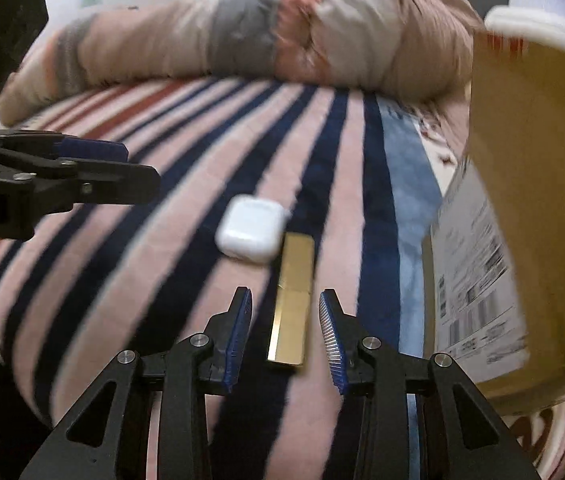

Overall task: Organize rigid objects
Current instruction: 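Grasp the gold lipstick tube with the right gripper while the left gripper grasps the white earbud case, then carry the gold tube and earbud case into the box and open both grippers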

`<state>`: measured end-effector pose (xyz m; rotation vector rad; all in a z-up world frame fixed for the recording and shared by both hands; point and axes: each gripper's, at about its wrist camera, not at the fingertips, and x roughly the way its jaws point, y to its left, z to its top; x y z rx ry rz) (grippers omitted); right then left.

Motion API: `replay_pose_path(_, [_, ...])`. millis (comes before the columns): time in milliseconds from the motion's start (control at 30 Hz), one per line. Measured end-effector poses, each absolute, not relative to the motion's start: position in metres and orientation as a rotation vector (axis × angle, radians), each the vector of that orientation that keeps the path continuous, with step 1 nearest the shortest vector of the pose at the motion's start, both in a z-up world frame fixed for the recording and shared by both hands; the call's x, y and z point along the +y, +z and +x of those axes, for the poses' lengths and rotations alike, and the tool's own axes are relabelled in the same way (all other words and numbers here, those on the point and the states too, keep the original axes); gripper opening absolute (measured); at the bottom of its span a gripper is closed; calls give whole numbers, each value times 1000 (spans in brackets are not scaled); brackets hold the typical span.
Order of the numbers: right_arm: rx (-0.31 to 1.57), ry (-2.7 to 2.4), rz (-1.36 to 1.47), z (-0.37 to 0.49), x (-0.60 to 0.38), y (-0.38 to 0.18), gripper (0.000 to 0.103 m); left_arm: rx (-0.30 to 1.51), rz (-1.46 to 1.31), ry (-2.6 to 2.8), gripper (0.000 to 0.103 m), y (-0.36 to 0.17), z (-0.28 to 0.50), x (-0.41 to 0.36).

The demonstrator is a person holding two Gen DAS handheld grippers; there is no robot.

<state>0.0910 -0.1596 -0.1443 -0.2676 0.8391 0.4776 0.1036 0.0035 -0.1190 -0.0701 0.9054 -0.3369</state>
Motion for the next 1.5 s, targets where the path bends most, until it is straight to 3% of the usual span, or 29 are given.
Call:
replay_pose_path(33, [854, 475, -262, 94, -162, -148, 15, 917, -67, -352, 72, -124, 109, -2])
replay_pose_path(400, [874, 461, -221, 79, -190, -149, 14, 958, 2, -399, 71, -164, 152, -48])
replay_pose_path(533, [872, 469, -209, 77, -192, -151, 14, 947, 8, -366, 54, -166, 153, -52])
replay_pose_path(800, [877, 459, -220, 84, -182, -158, 14, 942, -17, -346, 54, -156, 136, -37])
replay_pose_path(1167, [838, 522, -219, 66, -161, -138, 14, 830, -48, -214, 54, -77, 76, 5])
replay_pose_path(1500, [637, 687, -184, 35, -161, -42, 13, 694, -53, -239, 54, 11, 22, -7])
